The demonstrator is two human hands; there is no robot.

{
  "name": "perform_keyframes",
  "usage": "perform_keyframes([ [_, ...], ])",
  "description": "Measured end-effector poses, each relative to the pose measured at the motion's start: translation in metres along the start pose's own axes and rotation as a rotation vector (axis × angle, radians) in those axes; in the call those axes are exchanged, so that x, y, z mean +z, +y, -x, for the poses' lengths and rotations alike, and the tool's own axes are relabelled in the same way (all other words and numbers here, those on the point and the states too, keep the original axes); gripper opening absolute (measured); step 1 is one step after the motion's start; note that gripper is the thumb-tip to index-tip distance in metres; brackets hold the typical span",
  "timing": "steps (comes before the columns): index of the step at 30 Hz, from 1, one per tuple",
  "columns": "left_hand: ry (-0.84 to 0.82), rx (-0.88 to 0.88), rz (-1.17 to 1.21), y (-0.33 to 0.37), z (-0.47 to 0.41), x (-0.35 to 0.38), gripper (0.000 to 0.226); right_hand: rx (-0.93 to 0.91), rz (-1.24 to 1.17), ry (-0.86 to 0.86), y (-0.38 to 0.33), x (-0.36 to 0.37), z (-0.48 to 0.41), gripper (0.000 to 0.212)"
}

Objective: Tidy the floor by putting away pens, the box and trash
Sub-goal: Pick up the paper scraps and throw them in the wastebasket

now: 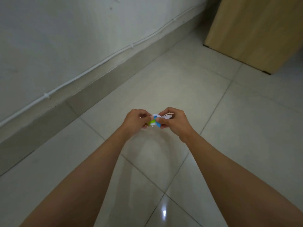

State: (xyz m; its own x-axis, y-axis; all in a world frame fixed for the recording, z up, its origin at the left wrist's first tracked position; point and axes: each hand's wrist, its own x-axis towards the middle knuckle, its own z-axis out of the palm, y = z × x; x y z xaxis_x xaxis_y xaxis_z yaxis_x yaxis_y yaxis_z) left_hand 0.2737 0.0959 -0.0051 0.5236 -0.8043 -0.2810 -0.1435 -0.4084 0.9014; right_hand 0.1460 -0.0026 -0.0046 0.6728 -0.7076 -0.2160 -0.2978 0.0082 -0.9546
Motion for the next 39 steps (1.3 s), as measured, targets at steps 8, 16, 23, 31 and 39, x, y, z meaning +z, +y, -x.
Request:
perform_keyframes([
  [8, -0.149, 0.12, 0.118, 0.123, -0.024, 0.08, 0.009, -0.016, -0.096, 0.207, -0.054, -0.13, 0.02, 0.012],
  [16, -0.314, 0.223, 0.114, 0.257, -0.041, 0.178, 0.008, -0.02, -0.164, 0.496, -0.104, -0.263, 0.054, 0.011],
  [23, -0.474, 0.323, 0.045, 0.352, -0.058, 0.266, 0.014, -0.046, -0.272, 0.77, -0.119, -0.358, 0.073, 0.007],
  [31, -0.791, 0.392, 0.002, 0.374, -0.068, 0.349, 0.007, 0.013, -0.272, 1.105, -0.104, -0.398, 0.112, 0.015],
  [39, -1.166, 0.54, -0.099, 0.408, 0.01, 0.414, 0.011, 0.072, -0.346, 1.54, -0.111, -0.399, 0.208, 0.012],
])
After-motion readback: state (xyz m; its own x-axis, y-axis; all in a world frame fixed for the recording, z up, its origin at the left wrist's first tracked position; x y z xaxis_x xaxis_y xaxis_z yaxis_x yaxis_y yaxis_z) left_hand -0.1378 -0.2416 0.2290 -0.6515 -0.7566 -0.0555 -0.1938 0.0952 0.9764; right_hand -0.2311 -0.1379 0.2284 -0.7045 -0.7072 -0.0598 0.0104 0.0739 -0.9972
